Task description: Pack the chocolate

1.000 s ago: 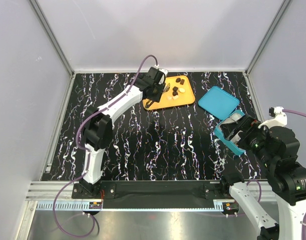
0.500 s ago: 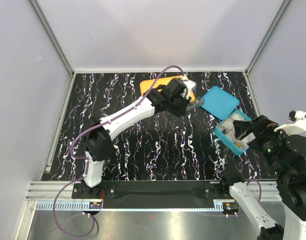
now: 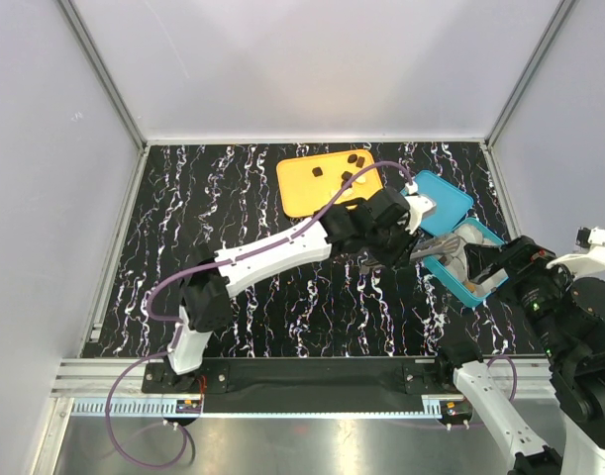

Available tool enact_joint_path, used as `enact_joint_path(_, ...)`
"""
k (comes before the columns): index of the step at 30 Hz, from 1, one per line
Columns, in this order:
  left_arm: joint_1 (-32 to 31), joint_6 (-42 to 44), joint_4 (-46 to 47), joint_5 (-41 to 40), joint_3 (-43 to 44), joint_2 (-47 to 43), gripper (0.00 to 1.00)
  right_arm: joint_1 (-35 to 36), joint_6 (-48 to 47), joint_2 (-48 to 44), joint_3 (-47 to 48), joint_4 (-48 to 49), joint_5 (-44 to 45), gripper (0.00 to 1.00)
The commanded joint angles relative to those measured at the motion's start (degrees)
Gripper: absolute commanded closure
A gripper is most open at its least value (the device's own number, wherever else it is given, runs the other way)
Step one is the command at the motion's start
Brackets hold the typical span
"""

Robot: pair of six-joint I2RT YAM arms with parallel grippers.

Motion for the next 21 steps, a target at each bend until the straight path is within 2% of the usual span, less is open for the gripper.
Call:
enact_joint_path(1, -0.9, 0.3, 5.6, 2.0, 2.6, 1.7, 0.66, 0.2, -1.2, -0.7, 1.0, -0.1, 2.0, 0.00)
enact_joint_path(13, -1.7, 1.5, 11.7, 5.3, 2.9, 6.6, 0.64, 0.3, -1.7, -1.4, 0.1, 0.7, 2.5, 0.00)
enact_joint_path(21, -2.0, 1.3, 12.0, 5.1, 3.3, 9.2, 0.62, 0.2, -2.1, -1.9, -0.5, 0.9, 3.0, 0.00)
